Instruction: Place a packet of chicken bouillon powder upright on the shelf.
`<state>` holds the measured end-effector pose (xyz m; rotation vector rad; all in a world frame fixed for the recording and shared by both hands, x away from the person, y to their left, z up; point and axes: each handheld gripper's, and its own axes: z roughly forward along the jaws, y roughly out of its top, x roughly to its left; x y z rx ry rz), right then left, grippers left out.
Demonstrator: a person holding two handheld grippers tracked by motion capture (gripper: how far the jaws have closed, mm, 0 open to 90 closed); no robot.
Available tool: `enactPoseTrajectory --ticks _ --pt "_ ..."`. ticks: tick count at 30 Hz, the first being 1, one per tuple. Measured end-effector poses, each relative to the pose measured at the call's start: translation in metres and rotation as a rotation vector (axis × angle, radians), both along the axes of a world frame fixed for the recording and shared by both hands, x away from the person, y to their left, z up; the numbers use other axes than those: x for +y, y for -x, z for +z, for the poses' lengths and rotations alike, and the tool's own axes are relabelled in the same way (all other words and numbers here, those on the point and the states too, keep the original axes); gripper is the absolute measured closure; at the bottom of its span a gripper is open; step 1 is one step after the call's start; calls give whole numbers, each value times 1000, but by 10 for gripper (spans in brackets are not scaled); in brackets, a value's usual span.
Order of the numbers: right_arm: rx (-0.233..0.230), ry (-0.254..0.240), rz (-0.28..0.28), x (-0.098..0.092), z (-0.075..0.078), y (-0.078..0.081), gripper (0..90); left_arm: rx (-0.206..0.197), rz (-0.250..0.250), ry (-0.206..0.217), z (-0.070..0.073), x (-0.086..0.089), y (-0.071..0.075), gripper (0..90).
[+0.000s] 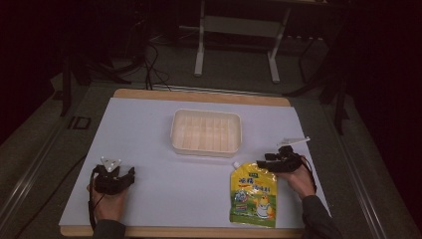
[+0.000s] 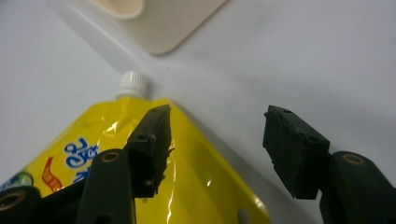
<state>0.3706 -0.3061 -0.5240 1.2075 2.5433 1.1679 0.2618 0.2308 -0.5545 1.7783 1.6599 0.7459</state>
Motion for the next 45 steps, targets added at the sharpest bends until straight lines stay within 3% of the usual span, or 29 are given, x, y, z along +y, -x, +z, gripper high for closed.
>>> enactPoseTrajectory --ticks 6,14,17,21,32,34,40,45 --pt "51 13 55 2 -3 2 471 2 3 1 0 0 0 406" --pt "73 60 172 10 5 7 557 0 9 9 0 1 0 402" --pt "67 98 211 14 10 10 571 2 9 8 0 1 0 402" --pt "84 204 264 24 7 13 575 1 10 9 0 1 -1 401" --pt "128 234 243 32 3 6 681 2 11 10 0 1 -1 400" --pt "139 261 241 35 2 6 707 2 11 10 0 1 -1 400" --pt "131 319 232 40 4 6 892 1 11 10 0 1 0 400" --pt "113 332 238 41 7 9 899 2 13 11 0 1 -1 400"
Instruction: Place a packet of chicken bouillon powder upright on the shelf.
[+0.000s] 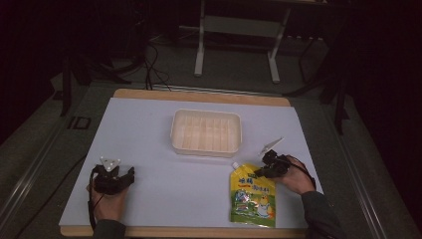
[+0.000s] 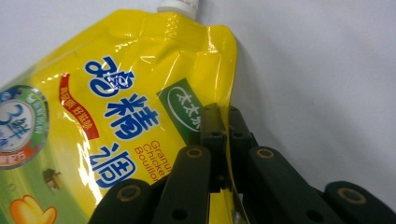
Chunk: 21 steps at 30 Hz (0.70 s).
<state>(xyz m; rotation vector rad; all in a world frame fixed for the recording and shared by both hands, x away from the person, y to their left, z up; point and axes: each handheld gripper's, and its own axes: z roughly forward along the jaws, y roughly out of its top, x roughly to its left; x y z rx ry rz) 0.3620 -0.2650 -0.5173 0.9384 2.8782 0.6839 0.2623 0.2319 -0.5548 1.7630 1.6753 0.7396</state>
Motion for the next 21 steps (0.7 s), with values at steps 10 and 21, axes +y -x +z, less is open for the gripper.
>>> enactPoseTrajectory --ticks 10,21 --pt "6 -20 -37 -1 8 1 900 -3 1 -1 0 0 0 404" --pt "-23 -53 -34 -4 21 6 900 -17 7 3 1 0 2 424"
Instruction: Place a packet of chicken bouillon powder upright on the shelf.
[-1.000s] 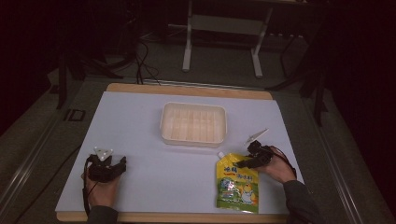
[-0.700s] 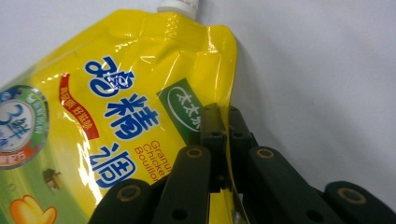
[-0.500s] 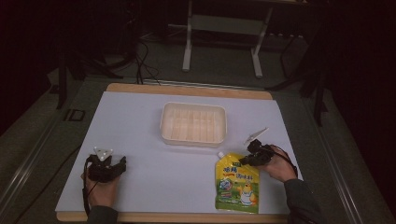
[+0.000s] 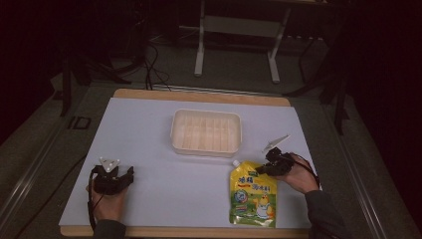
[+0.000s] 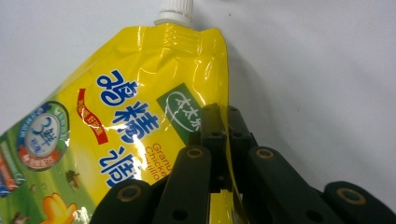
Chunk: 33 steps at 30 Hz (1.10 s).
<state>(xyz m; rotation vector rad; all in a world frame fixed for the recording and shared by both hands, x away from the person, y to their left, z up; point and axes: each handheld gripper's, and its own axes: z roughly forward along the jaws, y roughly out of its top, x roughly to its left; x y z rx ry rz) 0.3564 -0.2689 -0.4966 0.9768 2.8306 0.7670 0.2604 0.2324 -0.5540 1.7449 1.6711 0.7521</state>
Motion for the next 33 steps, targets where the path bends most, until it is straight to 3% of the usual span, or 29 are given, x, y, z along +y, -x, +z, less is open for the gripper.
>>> enactPoseTrajectory --ticks 24,29,33 --pt "-40 -85 36 -3 40 5 900 0 -1 -3 0 0 0 427" --pt "-56 -108 39 -6 56 6 900 1 -1 -2 0 0 0 426" --pt "-53 -96 47 -5 67 7 900 0 0 -4 0 0 0 426"
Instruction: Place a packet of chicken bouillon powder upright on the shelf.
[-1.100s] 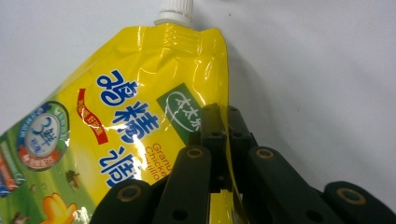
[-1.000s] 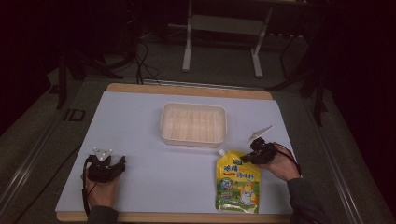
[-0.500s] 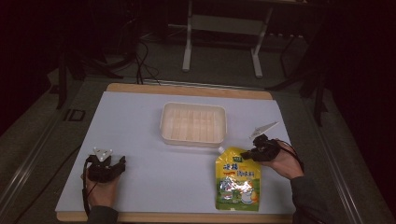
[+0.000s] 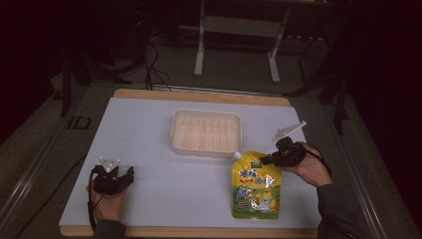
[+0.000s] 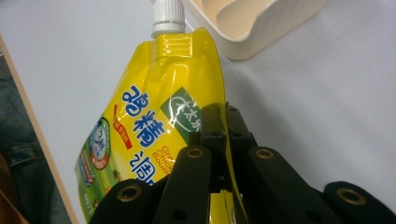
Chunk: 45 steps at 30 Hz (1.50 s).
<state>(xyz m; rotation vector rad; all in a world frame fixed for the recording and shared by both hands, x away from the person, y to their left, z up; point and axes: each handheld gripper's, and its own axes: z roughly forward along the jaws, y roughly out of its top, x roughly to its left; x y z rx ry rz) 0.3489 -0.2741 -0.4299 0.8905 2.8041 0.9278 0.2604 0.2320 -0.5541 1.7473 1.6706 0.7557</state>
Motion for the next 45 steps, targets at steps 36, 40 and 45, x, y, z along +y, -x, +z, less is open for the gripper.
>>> enactPoseTrajectory --ticks 36,40,45 --pt "-7 -55 -55 2 65 7 900 -3 5 5 0 1 0 416" --pt "-7 -53 -69 0 69 7 900 -3 5 4 0 1 0 416" --pt "-14 -68 -99 -3 72 6 900 -5 6 6 0 1 0 416"
